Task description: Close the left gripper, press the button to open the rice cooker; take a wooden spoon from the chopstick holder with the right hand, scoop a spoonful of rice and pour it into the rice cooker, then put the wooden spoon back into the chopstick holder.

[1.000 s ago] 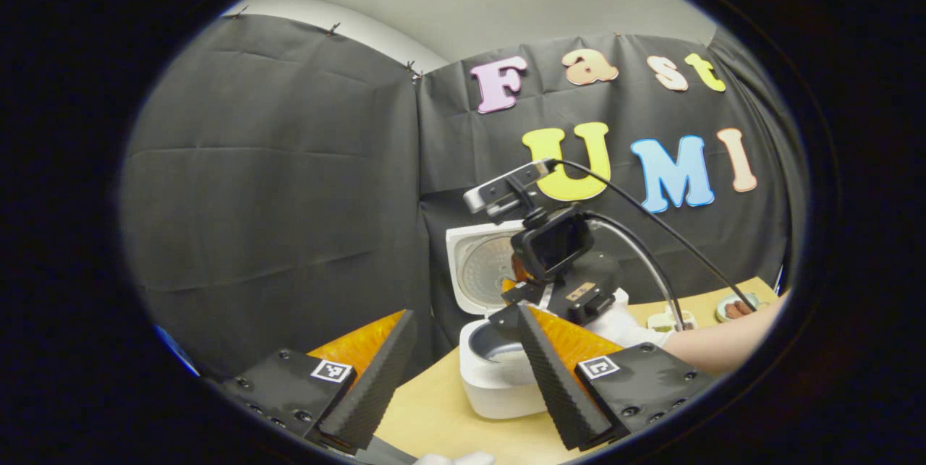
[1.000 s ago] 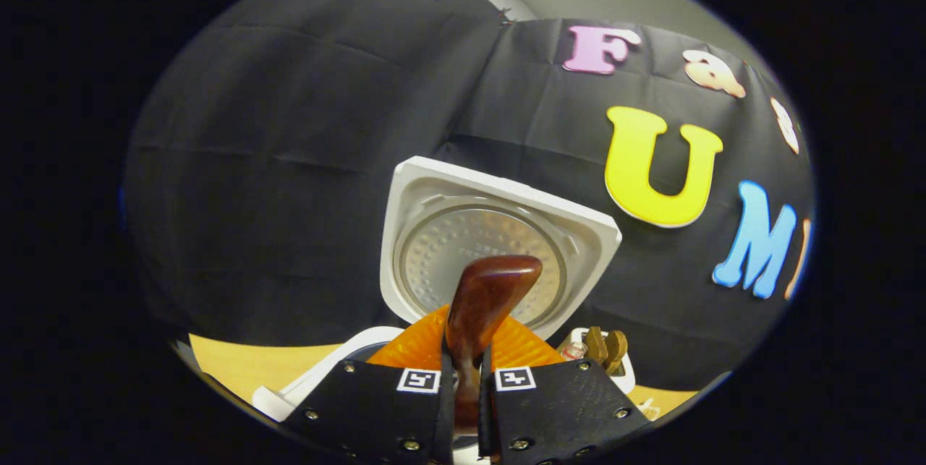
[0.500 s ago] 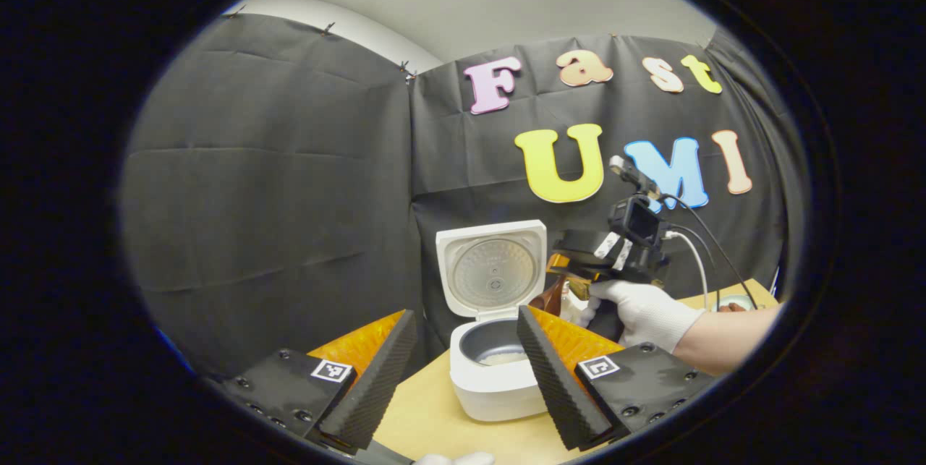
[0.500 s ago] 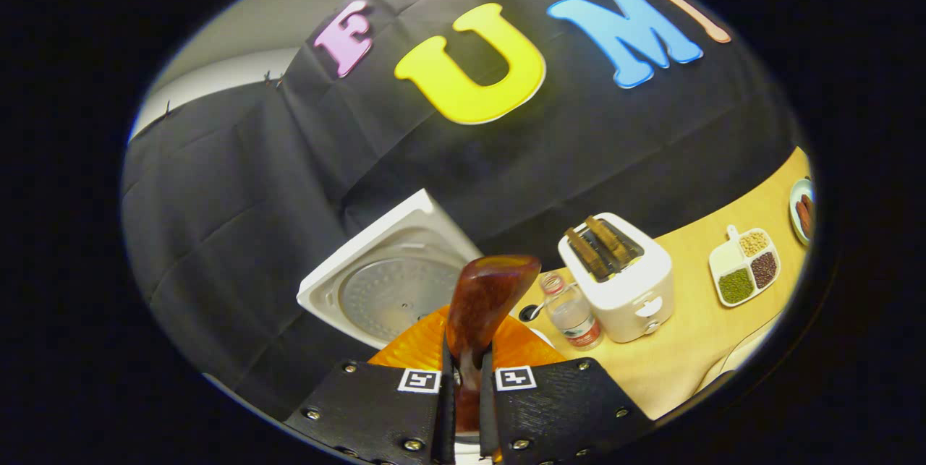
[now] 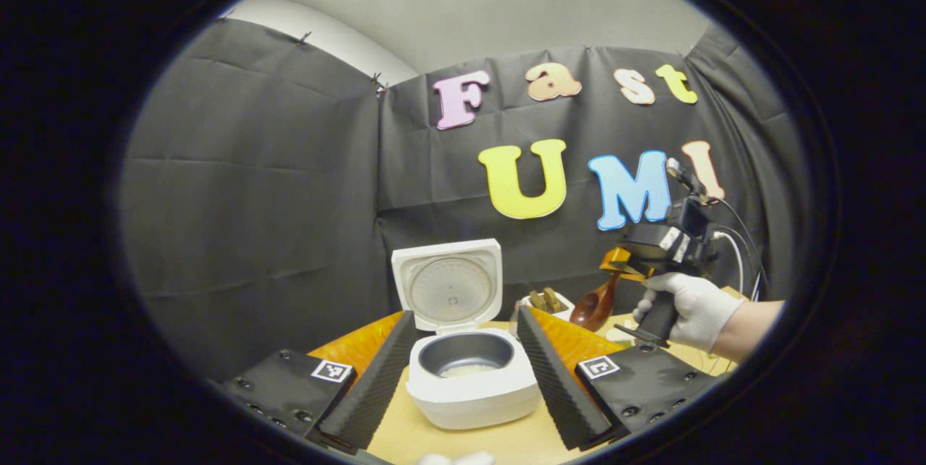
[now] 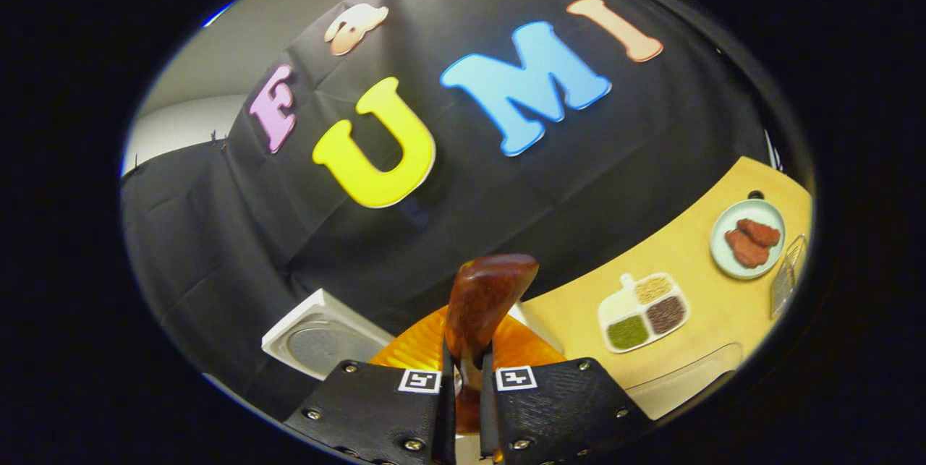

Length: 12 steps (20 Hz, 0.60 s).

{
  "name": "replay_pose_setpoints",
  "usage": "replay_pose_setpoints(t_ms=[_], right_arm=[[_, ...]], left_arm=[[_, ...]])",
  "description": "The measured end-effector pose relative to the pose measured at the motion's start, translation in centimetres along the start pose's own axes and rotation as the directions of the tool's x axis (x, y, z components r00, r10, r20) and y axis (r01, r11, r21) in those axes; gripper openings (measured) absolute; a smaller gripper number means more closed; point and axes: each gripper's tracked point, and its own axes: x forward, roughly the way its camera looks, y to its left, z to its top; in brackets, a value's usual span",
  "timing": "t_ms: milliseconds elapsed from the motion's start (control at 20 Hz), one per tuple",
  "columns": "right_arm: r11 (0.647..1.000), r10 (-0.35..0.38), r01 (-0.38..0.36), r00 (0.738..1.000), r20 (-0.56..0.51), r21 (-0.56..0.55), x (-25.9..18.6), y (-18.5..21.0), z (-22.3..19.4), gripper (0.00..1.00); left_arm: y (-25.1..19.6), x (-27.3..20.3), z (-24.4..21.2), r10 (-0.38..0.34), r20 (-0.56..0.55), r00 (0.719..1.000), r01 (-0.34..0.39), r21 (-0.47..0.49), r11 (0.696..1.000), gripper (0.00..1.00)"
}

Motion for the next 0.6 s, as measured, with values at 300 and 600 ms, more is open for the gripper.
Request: replay_pose_setpoints(t_ms=[300, 600], right_arm=[[0.971, -0.237, 0.232, 0.966, 0.106, 0.059, -6.0, -16.9, 7.7, 0.13], [0.903, -0.43, 0.424, 0.886, 0.176, 0.073, -12.8, -30.9, 11.7, 0.13]], left_arm=[[-4.7, -1.1, 0.9, -0.065, 0.004, 0.998, 0.065, -0.002, 0.998, 0.99], [-8.1, -1.9, 1.2, -0.086, -0.008, 0.996, 0.086, 0.025, 0.996, 0.97]])
